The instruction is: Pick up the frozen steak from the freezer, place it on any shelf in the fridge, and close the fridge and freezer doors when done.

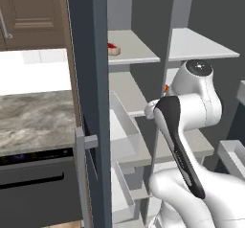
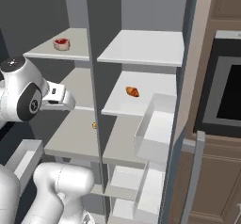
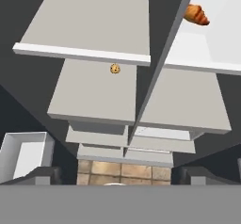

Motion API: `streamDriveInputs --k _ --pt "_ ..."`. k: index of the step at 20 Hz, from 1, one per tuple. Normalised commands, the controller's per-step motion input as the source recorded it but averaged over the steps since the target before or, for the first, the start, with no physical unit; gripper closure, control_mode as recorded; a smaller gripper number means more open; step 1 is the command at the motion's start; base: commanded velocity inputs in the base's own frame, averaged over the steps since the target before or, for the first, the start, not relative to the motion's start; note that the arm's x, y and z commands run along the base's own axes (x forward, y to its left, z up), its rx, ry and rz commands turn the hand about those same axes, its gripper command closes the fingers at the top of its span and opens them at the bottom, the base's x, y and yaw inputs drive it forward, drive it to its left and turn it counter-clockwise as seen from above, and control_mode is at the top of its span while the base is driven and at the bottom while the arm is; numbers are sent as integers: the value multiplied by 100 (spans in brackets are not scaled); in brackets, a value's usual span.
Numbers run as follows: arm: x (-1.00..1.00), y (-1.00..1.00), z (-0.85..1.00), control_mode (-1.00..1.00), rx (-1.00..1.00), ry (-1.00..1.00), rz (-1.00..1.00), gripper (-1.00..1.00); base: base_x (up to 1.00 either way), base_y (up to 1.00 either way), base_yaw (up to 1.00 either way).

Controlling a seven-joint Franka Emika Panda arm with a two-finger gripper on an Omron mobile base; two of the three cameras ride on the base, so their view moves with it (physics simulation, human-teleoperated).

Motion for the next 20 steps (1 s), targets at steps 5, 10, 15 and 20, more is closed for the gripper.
streamDriveInputs --k 5,10,15,20 --pt "0 0 0 100 0 0 0 -100 40 9 0" --pt "0 0 0 100 0 0 0 -100 45 0 0" --pt "0 0 0 100 0 0 0 -100 25 9 0" --pt "0 0 0 100 0 0 0 -100 12 36 0"
